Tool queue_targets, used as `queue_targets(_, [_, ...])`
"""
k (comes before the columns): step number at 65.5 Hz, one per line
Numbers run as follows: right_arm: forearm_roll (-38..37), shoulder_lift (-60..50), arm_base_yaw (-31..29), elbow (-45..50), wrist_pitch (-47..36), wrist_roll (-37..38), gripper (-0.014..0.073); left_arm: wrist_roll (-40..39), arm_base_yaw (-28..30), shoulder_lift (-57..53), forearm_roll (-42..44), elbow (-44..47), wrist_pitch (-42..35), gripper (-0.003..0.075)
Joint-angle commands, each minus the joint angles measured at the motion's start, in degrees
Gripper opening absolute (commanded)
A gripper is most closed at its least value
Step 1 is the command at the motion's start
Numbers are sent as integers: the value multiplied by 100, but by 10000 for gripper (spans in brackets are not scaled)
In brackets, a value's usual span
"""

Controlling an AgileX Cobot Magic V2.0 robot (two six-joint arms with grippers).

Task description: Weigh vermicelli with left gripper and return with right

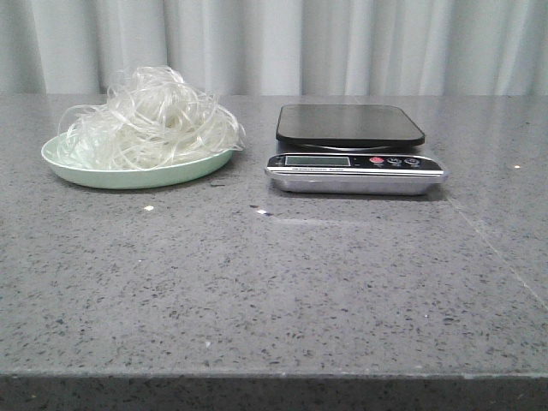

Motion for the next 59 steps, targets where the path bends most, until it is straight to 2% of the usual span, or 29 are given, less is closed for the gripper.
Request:
queue_targets(1, [-62, -89, -30, -44, -477, 2, 161, -30, 10, -113, -43, 41, -441, 134])
queue_targets(26, [-62, -89, -30, -44, -477, 2, 161, -30, 10, -113, -43, 41, -574, 134])
queue_targets(33, [-62, -89, -30, -44, -477, 2, 161, -39, 10, -113, -80, 18, -1303, 134])
queue_targets(38, [-62, -89, -30, -44, -477, 2, 161, -39, 10, -113, -91, -61, -1557, 134])
queue_targets(44, [-62, -89, -30, -44, -477, 2, 161, -72, 10, -90, -218, -359, -1387, 134])
queue_targets(47, [-62, -89, -30, -44, -477, 2, 161, -69, 10, 0, -523, -678, -1077, 134])
queue_targets(59, [-62, -89, -30, -44, -477, 2, 161, -69, 10, 640, -554, -1898, -24, 134])
